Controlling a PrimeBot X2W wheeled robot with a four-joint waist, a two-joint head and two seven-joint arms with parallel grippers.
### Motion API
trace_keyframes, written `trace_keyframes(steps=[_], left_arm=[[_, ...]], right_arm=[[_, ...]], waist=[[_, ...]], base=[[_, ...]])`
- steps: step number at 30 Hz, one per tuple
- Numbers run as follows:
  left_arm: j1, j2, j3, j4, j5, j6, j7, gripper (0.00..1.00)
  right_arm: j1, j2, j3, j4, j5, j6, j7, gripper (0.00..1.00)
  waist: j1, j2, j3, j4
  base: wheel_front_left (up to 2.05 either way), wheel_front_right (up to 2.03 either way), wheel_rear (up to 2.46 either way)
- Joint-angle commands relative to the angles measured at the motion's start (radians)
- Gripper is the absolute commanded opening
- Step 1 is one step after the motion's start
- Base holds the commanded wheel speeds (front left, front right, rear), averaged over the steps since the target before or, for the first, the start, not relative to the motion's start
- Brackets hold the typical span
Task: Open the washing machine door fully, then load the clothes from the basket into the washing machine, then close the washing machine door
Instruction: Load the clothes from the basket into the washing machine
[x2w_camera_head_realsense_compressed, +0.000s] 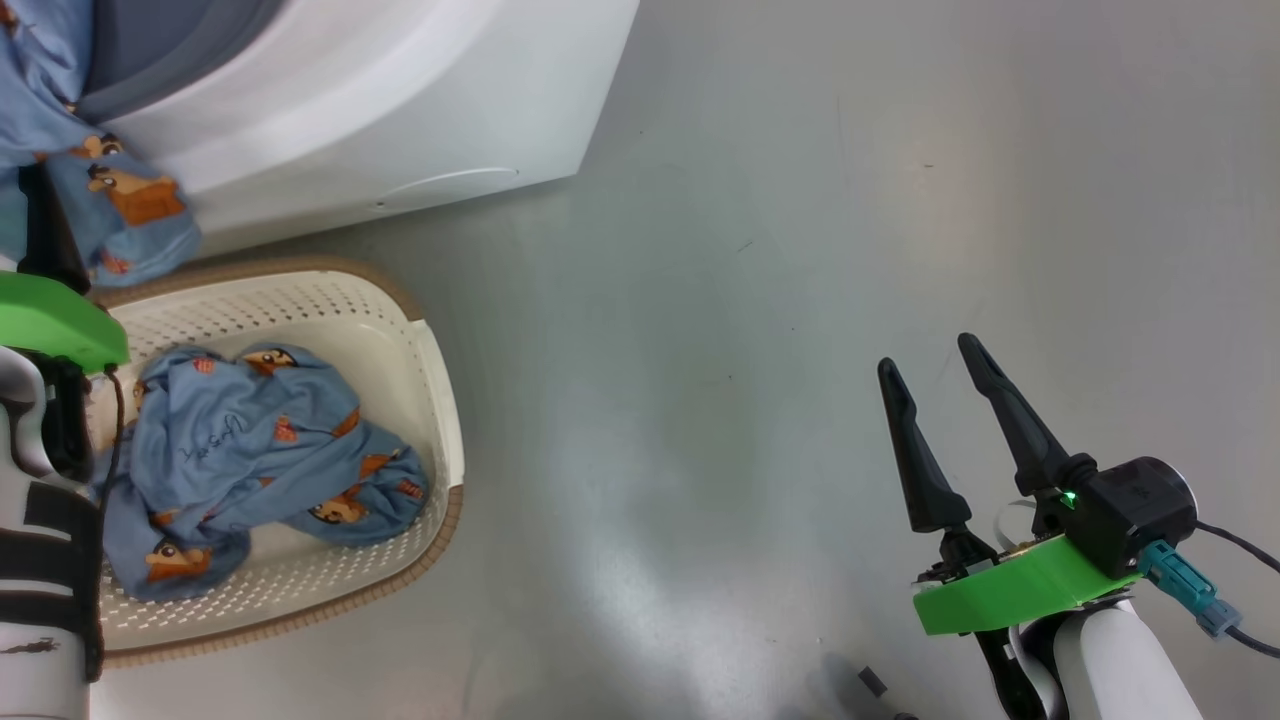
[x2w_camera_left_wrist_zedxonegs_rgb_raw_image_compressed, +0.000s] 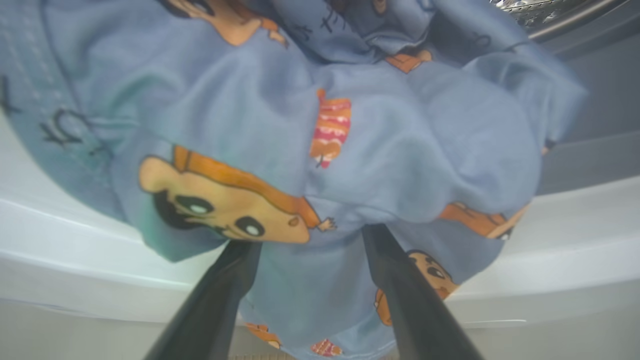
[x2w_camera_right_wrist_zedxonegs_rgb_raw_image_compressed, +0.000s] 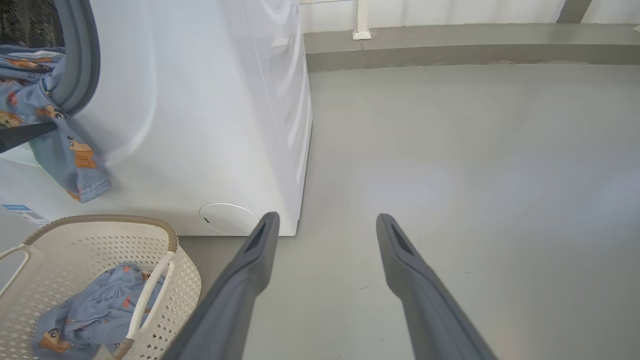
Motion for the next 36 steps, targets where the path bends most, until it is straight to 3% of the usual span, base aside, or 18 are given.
trace_keyframes(steps=[1,3,4,7,15,25,31,36], left_arm=[[-0.017,0.041,0.032,-0.023,0.018,0.006,-0.006,1.0],[-0.02,0.038,0.045,-0.03,0.022,0.006,-0.006,0.99],[-0.023,0.038,0.054,-0.038,0.024,0.007,-0.006,0.71],[-0.026,0.032,0.076,-0.053,0.029,0.005,-0.006,0.02],[-0.014,0.004,0.114,-0.069,0.041,-0.014,-0.006,0.0],[0.072,-0.066,0.137,-0.154,-0.018,-0.081,-0.006,0.0],[0.072,-0.072,0.096,-0.214,-0.047,-0.089,-0.006,0.0],[0.03,-0.041,0.079,-0.226,-0.044,-0.087,0.008,0.0]], right_arm=[[0.007,-0.003,0.027,-0.023,-0.008,0.002,-0.005,1.0],[0.01,-0.003,0.028,-0.024,-0.006,0.002,-0.005,1.0],[0.01,-0.003,0.028,-0.025,-0.005,0.002,-0.005,1.0],[0.01,-0.003,0.025,-0.028,-0.004,0.002,-0.005,1.0],[0.01,-0.003,0.014,-0.026,-0.004,0.002,-0.005,1.0],[0.023,-0.003,0.001,-0.005,0.013,0.002,-0.005,1.0],[0.025,-0.003,0.012,0.005,0.021,0.002,-0.005,1.0],[0.024,-0.003,0.029,0.009,0.04,0.002,-0.005,1.0]], waist=[[0.0,-0.0001,0.002,-0.005],[0.0,-0.0001,0.003,-0.009],[0.0,-0.0001,0.004,-0.011],[0.0,-0.0001,0.008,-0.012],[0.0,-0.0001,0.004,0.001],[0.0,-0.0001,-0.044,0.049],[0.0,-0.0001,-0.073,0.052],[0.0,-0.0001,-0.084,0.022]], base=[[0.0,0.0,0.0],[0.0,0.0,0.0],[0.0,0.0,0.0],[0.0,0.0,0.0],[0.0,0.0,0.0],[0.0,0.0,0.0],[0.0,0.0,0.0],[0.0,0.0,0.0]])
